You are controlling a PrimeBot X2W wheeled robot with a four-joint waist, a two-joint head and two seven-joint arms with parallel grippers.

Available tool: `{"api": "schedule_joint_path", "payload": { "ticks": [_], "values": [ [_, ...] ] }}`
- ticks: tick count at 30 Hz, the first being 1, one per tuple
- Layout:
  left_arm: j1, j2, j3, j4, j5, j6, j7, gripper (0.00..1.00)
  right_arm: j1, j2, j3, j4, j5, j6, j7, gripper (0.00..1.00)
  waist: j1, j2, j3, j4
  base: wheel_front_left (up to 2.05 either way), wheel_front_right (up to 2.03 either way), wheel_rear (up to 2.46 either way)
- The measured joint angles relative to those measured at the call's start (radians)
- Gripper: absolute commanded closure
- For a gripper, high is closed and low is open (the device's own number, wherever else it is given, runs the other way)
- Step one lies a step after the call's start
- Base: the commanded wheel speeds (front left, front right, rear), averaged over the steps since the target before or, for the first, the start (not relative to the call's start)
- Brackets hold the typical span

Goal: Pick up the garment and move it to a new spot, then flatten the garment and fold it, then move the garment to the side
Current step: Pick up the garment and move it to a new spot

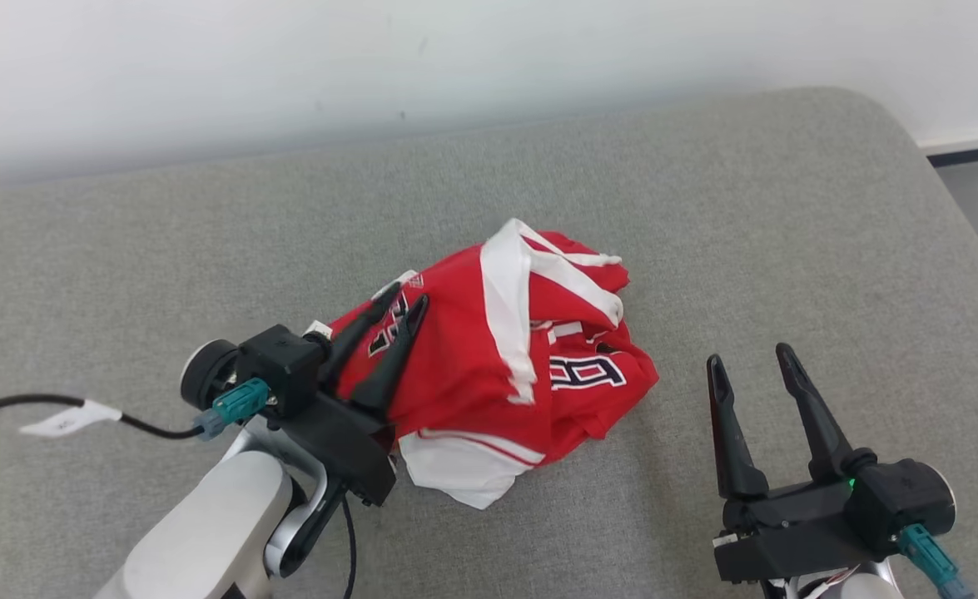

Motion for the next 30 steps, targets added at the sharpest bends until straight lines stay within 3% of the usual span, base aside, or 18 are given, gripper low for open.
{"api": "schedule_joint_path", "payload": {
  "ticks": [1,2,4,5,6,14,15,16,17,18,19,25,30],
  "values": [
    [0.004,-0.001,0.007,-0.002,0.015,0.004,-0.001,0.31,0.004,0.0,0.001,0.003,0.0,0.0,0.0,0.0,0.0,0.0,-0.007,0.002,0.0,0.0,0.0],
    [0.012,0.0,0.018,-0.008,0.023,0.009,-0.001,0.38,0.007,0.0,0.003,0.006,0.0,0.0,0.0,0.0,0.0,0.0,-0.014,0.003,0.0,0.0,0.0],
    [0.038,0.002,0.046,-0.035,0.047,0.022,-0.001,0.56,0.012,0.0,0.006,0.007,0.0,0.0,0.0,0.0,0.0,0.0,-0.029,0.004,0.0,0.0,0.0],
    [0.056,0.002,0.061,-0.049,0.058,0.026,-0.002,0.83,0.017,0.001,0.008,0.008,-0.001,0.0,0.0,0.0,0.0,0.0,-0.037,0.005,0.0,0.0,0.0],
    [0.099,0.006,0.086,-0.083,0.085,0.035,-0.002,0.98,0.028,0.0,0.007,0.01,-0.001,0.0,0.0,0.0,0.0,0.0,-0.052,0.005,0.0,0.0,0.0],
    [0.354,-0.028,0.308,-0.278,0.151,0.122,-0.003,1.0,0.072,0.0,-0.001,-0.001,-0.008,0.0,0.0,0.0,-0.0001,-0.0001,-0.104,0.016,0.0,0.0,0.0],
    [0.392,-0.038,0.344,-0.302,0.163,0.126,-0.004,0.97,0.078,0.0,0.0,-0.003,-0.008,0.0,0.0,0.0,-0.0001,-0.0001,-0.108,0.02,0.0,0.0,0.0],
    [0.426,-0.044,0.372,-0.318,0.181,0.129,-0.003,0.82,0.085,0.0,-0.001,-0.005,-0.01,0.0,0.0,0.0,-0.0001,-0.0001,-0.112,0.025,0.0,0.0,0.0],
    [0.46,-0.05,0.398,-0.33,0.207,0.13,-0.004,0.58,0.091,0.0,-0.002,-0.006,-0.012,0.0,0.0,0.0,-0.0001,-0.0001,-0.116,0.03,0.0,0.0,0.0],
    [0.492,-0.061,0.426,-0.34,0.221,0.134,-0.003,0.46,0.098,0.0,-0.001,-0.005,-0.014,0.0,0.0,0.0,-0.0001,0.0,-0.12,0.036,0.0,0.0,0.0],
    [0.52,-0.077,0.454,-0.346,0.231,0.134,-0.004,0.01,0.104,0.0,-0.001,-0.004,-0.015,0.0,0.0,0.0,-0.0001,-0.0001,-0.124,0.042,0.0,0.0,0.0],
    [0.605,-0.148,0.538,-0.343,0.326,0.101,-0.003,0.0,0.114,0.001,0.007,0.004,-0.017,0.0,0.0,0.0,-0.0001,-0.0001,-0.146,0.071,0.0,0.0,0.0],
    [0.609,-0.193,0.554,-0.313,0.386,0.055,-0.004,0.0,0.111,0.0,0.014,0.004,-0.017,0.0,0.0,0.0,-0.0001,-0.0001,-0.144,0.076,0.0,0.0,0.0]
  ]
}}
